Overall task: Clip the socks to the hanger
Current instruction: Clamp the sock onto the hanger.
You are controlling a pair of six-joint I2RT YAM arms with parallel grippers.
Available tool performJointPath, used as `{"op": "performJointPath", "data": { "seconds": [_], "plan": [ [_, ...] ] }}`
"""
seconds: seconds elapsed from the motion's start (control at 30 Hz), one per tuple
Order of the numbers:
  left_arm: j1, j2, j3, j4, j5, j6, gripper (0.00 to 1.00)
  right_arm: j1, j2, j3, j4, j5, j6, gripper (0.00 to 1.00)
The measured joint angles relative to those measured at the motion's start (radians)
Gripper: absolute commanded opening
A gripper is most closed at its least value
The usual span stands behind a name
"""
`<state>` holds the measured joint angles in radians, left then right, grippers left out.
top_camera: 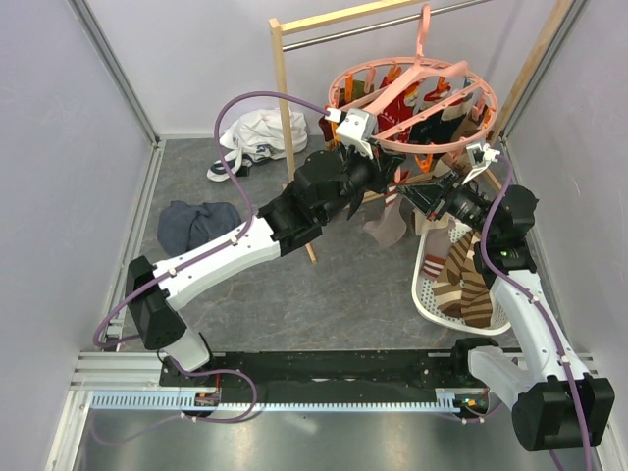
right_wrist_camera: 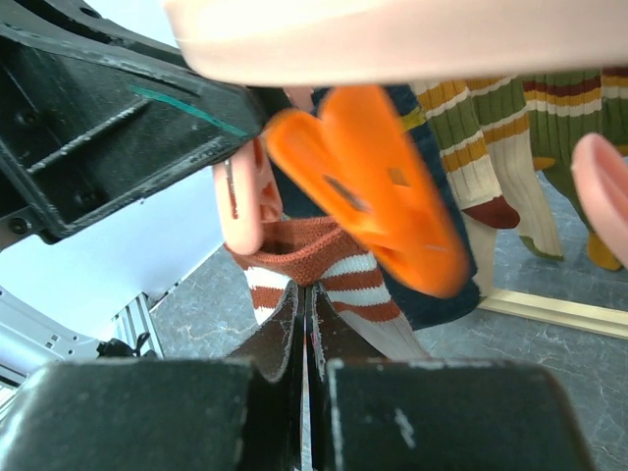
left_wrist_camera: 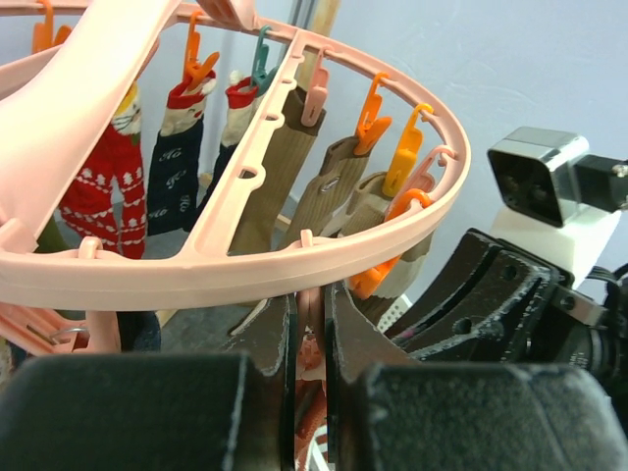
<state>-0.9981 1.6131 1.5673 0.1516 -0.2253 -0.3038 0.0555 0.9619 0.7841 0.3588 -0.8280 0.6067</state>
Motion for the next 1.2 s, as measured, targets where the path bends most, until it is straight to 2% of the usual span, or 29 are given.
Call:
{"op": "performJointPath", "data": {
  "seconds": [1.2],
  "plan": [
    [0.005,-0.003,-0.003,0.007,0.075,-0.050,0.03,0.000,-0.013,0.000,0.051,-0.001,0.050,0.00]
  ]
}}
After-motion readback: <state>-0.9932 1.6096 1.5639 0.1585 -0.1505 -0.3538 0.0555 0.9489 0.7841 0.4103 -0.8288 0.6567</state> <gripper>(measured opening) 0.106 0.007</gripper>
